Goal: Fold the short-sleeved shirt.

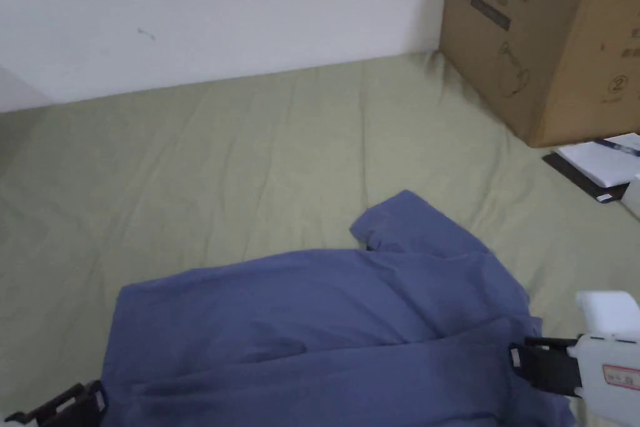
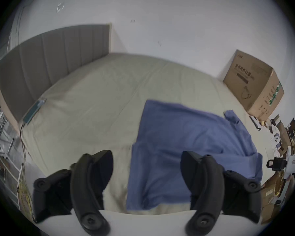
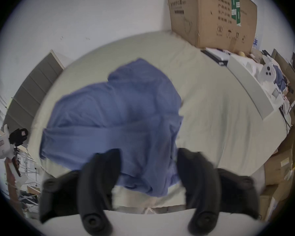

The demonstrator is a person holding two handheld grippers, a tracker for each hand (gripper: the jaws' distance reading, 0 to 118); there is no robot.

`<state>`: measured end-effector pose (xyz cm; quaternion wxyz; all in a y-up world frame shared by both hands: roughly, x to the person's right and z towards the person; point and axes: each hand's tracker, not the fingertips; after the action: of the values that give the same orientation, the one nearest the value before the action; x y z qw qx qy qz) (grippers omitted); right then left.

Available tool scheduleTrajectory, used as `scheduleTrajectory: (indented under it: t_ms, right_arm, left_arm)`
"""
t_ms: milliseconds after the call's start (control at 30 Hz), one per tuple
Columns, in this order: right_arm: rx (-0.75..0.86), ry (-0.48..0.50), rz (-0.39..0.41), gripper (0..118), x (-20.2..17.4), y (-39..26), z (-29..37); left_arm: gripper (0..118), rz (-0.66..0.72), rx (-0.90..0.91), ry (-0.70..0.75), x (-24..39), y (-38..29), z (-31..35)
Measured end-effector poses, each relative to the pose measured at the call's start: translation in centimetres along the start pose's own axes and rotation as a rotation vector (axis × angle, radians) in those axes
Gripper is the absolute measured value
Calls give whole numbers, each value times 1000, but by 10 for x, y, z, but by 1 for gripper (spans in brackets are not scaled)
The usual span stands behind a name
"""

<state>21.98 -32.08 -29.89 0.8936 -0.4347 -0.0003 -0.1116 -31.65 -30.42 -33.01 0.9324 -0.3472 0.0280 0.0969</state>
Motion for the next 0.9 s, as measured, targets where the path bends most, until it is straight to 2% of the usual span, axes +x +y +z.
scheduleTrajectory:
  t_ms: [33, 67, 100, 200, 367, 400, 433, 467, 500, 533, 600, 633, 700, 767, 833, 900]
  right_arm:
    - [7, -1, -4, 28, -2, 4, 1]
    - [21, -9, -11, 4, -4, 8, 0]
    - [35, -7, -22, 1, -5, 11, -3]
    - [14, 36, -64, 0, -2, 26, -17]
    - [37, 33, -98, 0, 14, 76, -60]
    - [41, 40, -105, 13, 19, 89, -70]
    - [32, 41, -107, 45, 24, 107, -85]
    - [6, 29, -108, 97, 28, 123, -101]
    - [-32, -3, -107, 114, 31, 135, -119]
    - [-67, -28, -95, 116, 34, 148, -138]
    - [-70, -47, -71, 105, 40, 168, -168]
    - [-103, -53, -34, 103, 42, 176, -185]
    - [-178, -108, 12, 100, 45, 188, -220]
    - [-238, -172, 35, 92, 43, 191, -247]
    - [-295, -168, 64, 93, 38, 187, -267]
    - [-266, -203, 140, 93, 27, 187, -263]
  left_arm:
    - [60, -11, 2, -18, 7, 5, -5]
    - [16, -7, -6, -9, 11, 7, -14]
    - [0, -10, -11, -2, 16, 9, -24]
    - [0, -12, -62, -37, 21, 15, -49]
    - [0, -89, -76, -24, 38, 35, -80]
    - [0, -92, -78, -24, 38, 41, -86]
    - [0, -94, -81, -23, 38, 48, -93]
    - [0, -91, -78, -20, 39, 53, -99]
    - [0, -89, -75, -20, 39, 58, -103]
    - [0, -87, -74, -18, 39, 62, -110]
    - [0, -92, -76, -8, 42, 69, -118]
    - [0, -96, -76, -4, 42, 71, -122]
    - [0, -102, -92, -6, 41, 73, -132]
    - [0, -102, -115, -9, 39, 74, -142]
    - [0, -99, -137, -13, 37, 73, -149]
    - [0, -89, -167, -25, 33, 72, -159]
